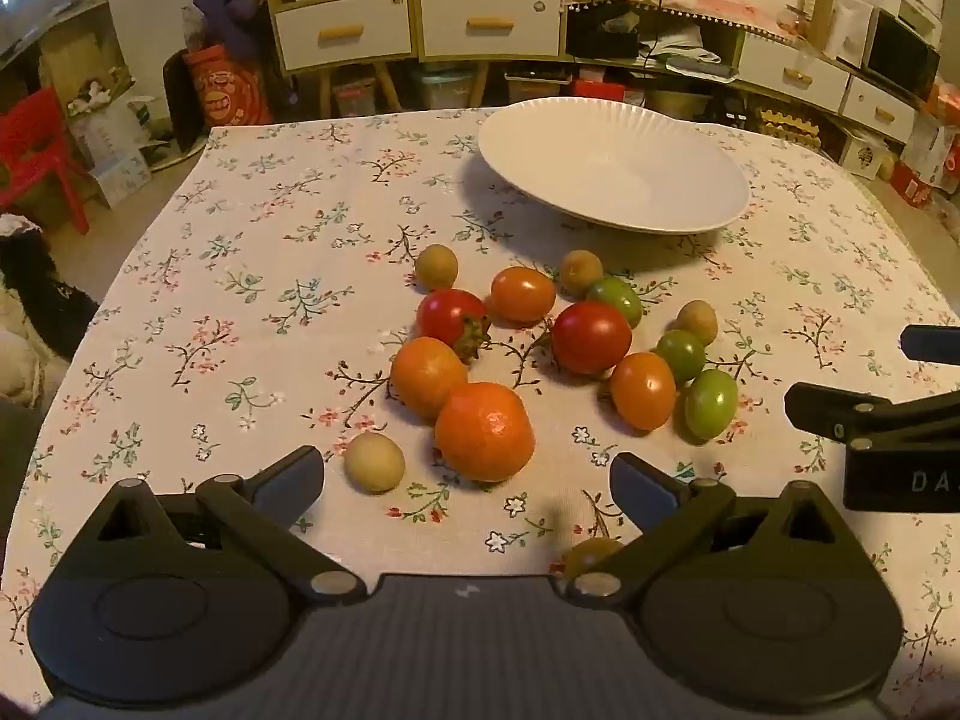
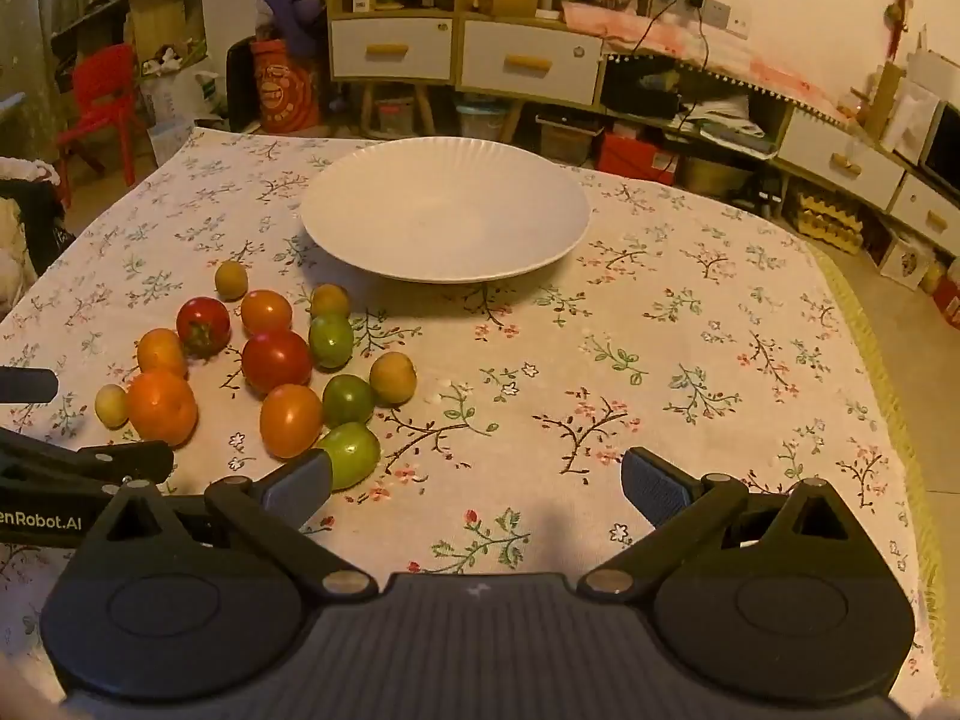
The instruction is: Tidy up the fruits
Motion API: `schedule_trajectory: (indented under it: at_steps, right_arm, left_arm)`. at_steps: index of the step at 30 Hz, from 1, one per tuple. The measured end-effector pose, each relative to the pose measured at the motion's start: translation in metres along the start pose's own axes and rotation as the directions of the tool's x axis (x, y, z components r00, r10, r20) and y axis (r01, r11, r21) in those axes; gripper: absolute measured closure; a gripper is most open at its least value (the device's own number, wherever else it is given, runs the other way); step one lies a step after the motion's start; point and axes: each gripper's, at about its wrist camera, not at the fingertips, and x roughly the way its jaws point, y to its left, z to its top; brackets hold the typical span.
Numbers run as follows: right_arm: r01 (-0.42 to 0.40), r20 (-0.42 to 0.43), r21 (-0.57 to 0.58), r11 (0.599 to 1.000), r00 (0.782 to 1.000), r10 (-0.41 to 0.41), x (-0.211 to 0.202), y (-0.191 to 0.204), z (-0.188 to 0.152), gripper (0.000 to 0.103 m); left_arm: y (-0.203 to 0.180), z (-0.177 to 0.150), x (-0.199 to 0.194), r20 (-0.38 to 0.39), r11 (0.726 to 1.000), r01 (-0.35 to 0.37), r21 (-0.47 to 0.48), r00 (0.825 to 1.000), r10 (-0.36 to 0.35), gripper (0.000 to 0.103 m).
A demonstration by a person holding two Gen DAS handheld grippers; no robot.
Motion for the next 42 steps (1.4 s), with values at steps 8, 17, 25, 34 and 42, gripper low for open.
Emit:
schedule_trajectory:
  at_steps: [8, 17, 25, 34, 42]
  right_arm:
    - [0.025, 0.002, -0.03, 0.999, 1.0, -0.025, 0.003, 0.001, -0.001, 0.0]
    - [0.049, 0.0, -0.035, 0.998, 0.999, -0.049, 0.003, 0.003, -0.001, 0.0]
    - [0.059, -0.005, -0.033, 0.998, 0.998, -0.059, 0.004, 0.004, -0.001, 0.0]
    - [0.058, -0.004, -0.033, 0.998, 0.998, -0.058, 0.003, 0.004, -0.001, 0.0]
    - [0.057, -0.005, -0.039, 0.998, 0.998, -0.058, 0.003, 0.006, -0.001, 0.0]
  left_arm:
    - [0.003, 0.002, 0.002, -0.009, 1.0, 0.003, -0.001, 1.0, -0.003, 0.004]
    - [0.004, 0.001, 0.002, -0.011, 1.0, 0.003, -0.001, 1.0, -0.003, 0.004]
    - [0.003, 0.001, 0.002, -0.012, 1.0, 0.005, 0.001, 1.0, -0.005, 0.004]
    - [0.003, 0.001, 0.002, -0.013, 1.0, 0.006, -0.002, 1.0, -0.006, 0.004]
    - [0.004, 0.002, 0.001, -0.011, 1.0, 0.007, -0.003, 1.0, -0.007, 0.004]
